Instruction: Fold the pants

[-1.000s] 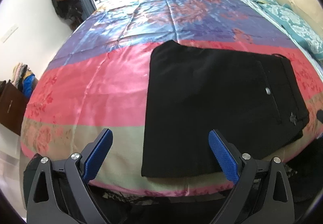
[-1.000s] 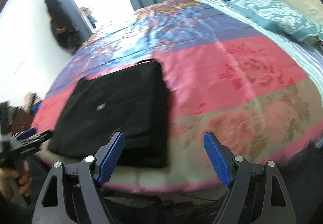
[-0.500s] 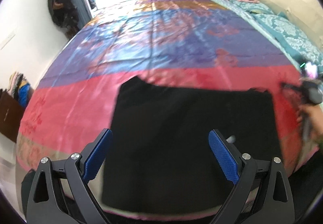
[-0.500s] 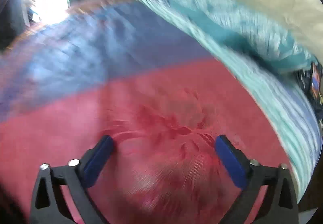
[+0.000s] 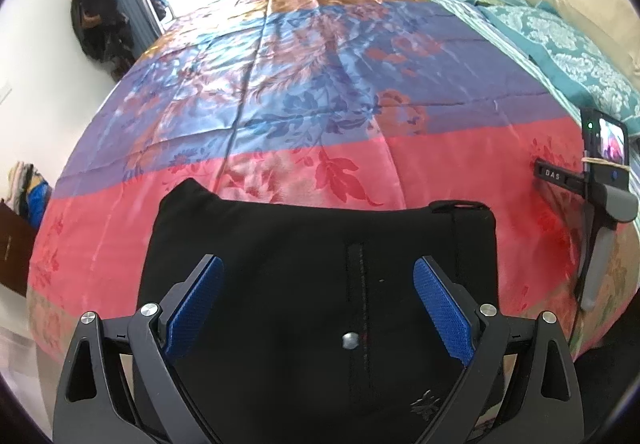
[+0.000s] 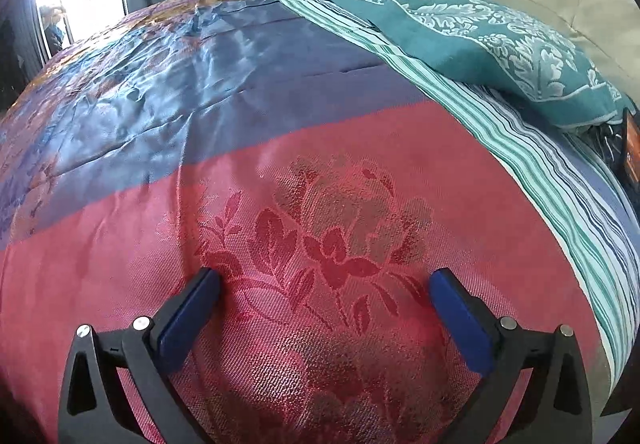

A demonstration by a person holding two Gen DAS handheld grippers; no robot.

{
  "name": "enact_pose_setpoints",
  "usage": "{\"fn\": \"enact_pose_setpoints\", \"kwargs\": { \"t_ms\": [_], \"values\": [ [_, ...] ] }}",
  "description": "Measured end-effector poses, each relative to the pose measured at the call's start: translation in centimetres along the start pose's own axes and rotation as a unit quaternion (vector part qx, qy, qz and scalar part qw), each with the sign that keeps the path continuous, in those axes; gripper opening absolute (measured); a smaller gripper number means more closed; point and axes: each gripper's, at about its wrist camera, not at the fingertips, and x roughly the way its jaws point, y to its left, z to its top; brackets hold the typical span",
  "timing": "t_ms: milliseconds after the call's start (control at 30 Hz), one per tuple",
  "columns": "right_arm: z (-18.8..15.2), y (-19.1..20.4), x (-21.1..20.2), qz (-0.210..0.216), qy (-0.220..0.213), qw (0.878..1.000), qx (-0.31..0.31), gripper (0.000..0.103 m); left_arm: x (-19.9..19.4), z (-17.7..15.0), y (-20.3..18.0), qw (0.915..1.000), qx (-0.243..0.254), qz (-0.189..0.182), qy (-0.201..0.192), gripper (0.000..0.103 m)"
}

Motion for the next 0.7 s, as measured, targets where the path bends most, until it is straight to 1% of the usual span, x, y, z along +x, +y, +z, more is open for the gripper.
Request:
{"fn": "enact_pose_setpoints", "kwargs": {
  "t_ms": [167,300,500,567,700],
  "values": [
    [-0.1,-0.1,0.0,0.001,0.000,1.000,0.001,0.103,0.4,1.0,-1.1,0.9998,0.000,0.021,0.000,0.097],
    [0.0,0.0,0.0,0.000,0.000,1.000,0.000,0.103,1.3,1.8,-2.4,0.9993,0.005,0.035,0.011,0.097],
    [0.0,0.0,0.0,0.000,0.000,1.000,0.000,0.103,2.0,1.7,-4.3,0.9974,0.043,0.049,0.029,0.097],
    [0.0,-0.1,0.0,0.000,0.000,1.000,0.000,0.103,1.7,1.6,-4.5,0.9978,0.041,0.043,0.030,0.097],
    [0.0,-0.1,0.0,0.000,0.000,1.000,0.000,0.103,0.2,1.3,-3.8,0.9994,0.022,0.023,0.016,0.097]
  ]
}}
